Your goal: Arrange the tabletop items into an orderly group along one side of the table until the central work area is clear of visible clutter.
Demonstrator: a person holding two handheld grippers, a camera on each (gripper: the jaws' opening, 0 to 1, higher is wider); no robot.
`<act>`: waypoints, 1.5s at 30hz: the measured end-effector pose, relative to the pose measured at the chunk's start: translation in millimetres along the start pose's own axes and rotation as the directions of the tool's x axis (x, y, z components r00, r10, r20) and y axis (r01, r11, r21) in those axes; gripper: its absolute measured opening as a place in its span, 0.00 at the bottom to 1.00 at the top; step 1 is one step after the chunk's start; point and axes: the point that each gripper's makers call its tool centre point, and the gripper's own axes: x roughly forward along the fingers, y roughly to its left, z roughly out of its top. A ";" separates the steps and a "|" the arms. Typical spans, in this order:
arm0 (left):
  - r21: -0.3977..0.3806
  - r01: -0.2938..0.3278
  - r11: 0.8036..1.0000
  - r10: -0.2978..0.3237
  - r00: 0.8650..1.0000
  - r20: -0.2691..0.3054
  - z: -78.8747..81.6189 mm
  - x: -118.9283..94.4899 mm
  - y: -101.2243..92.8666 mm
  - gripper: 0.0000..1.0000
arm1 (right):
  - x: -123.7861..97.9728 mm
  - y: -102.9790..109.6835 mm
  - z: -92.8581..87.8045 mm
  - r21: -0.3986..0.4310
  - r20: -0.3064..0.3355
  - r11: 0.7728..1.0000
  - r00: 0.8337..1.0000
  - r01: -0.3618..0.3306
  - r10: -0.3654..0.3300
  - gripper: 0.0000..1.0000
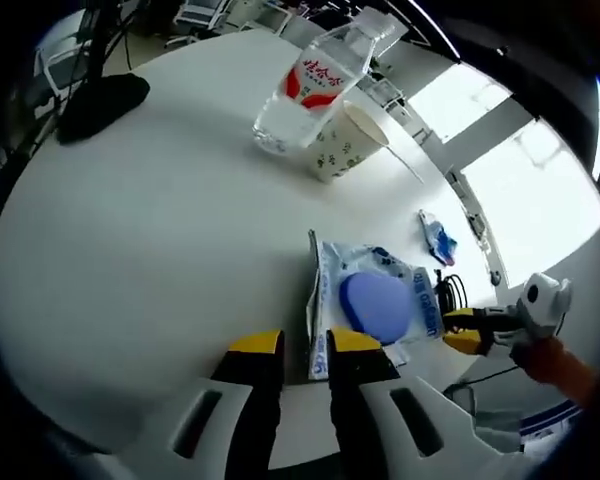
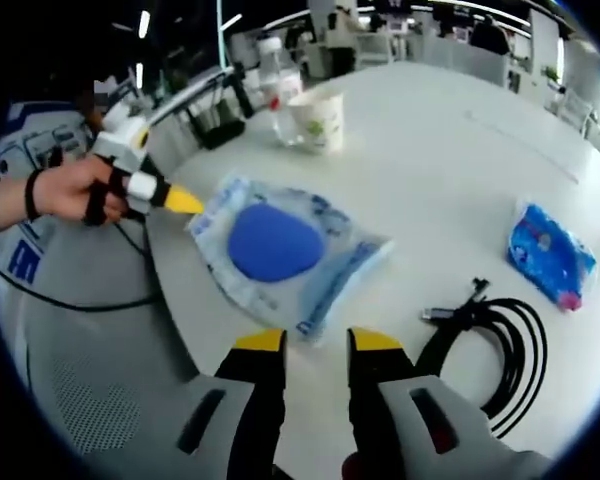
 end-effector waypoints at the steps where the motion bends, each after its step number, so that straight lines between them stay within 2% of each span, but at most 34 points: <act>1: 0.007 0.001 1.000 -0.001 1.000 0.002 -0.6 -0.3 1.1 0.15 | -0.4 -2.4 0.6 0.011 0.005 1.000 1.000 0.006 -0.007 0.22; 7: 0.039 -0.006 0.999 0.006 1.000 -0.018 -14.0 -1.1 3.5 0.19 | 3.0 -9.4 6.9 0.114 0.036 0.993 0.999 0.008 -0.013 0.24; 11: 0.037 -0.003 0.999 0.004 1.000 -0.008 -15.0 -2.3 3.6 0.19 | 9.9 -8.9 7.5 0.174 0.044 0.985 0.999 0.001 -0.009 0.28; 17: 0.017 0.011 1.000 -0.012 1.000 0.003 -13.3 0.2 2.7 0.20 | 18.8 -7.3 11.7 0.214 0.058 0.977 0.998 -0.012 -0.001 0.28; 25: 0.026 0.002 1.000 -0.002 1.000 -0.019 -16.6 6.3 0.8 0.14 | 34.3 -2.5 14.3 0.260 0.054 0.965 0.999 -0.020 0.006 0.26; 27: 0.024 -0.001 1.000 0.002 1.000 -0.028 -18.8 8.1 0.3 0.09 | 35.7 1.8 15.1 0.260 0.055 0.965 0.998 -0.025 0.011 0.16; 28: 0.024 -0.020 1.000 0.021 0.999 -0.028 -19.2 8.0 1.6 0.06 | 34.3 -2.3 16.9 0.236 0.060 0.972 0.998 0.010 -0.024 0.13; 30: 0.062 -0.013 0.998 0.015 0.999 -0.037 -19.4 7.2 -2.5 0.03 | 29.5 -4.1 16.7 0.229 0.057 0.973 0.998 0.024 -0.038 0.03; 32: 0.072 0.008 0.997 -0.005 0.999 -0.037 -18.3 6.9 -8.5 0.01 | 25.7 -5.5 21.5 0.271 0.094 0.963 0.995 0.005 -0.032 0.02; 40: 0.088 0.040 0.995 -0.037 0.999 -0.030 -11.7 8.9 -33.4 0.00 | -4.6 -12.4 20.5 0.270 0.154 0.963 0.987 0.004 -0.047 0.01; 45: 0.108 0.072 0.992 -0.068 0.997 -0.033 -10.4 15.5 -54.3 0.00 | -25.4 -18.2 9.1 0.317 0.187 0.948 0.978 0.024 -0.087 0.01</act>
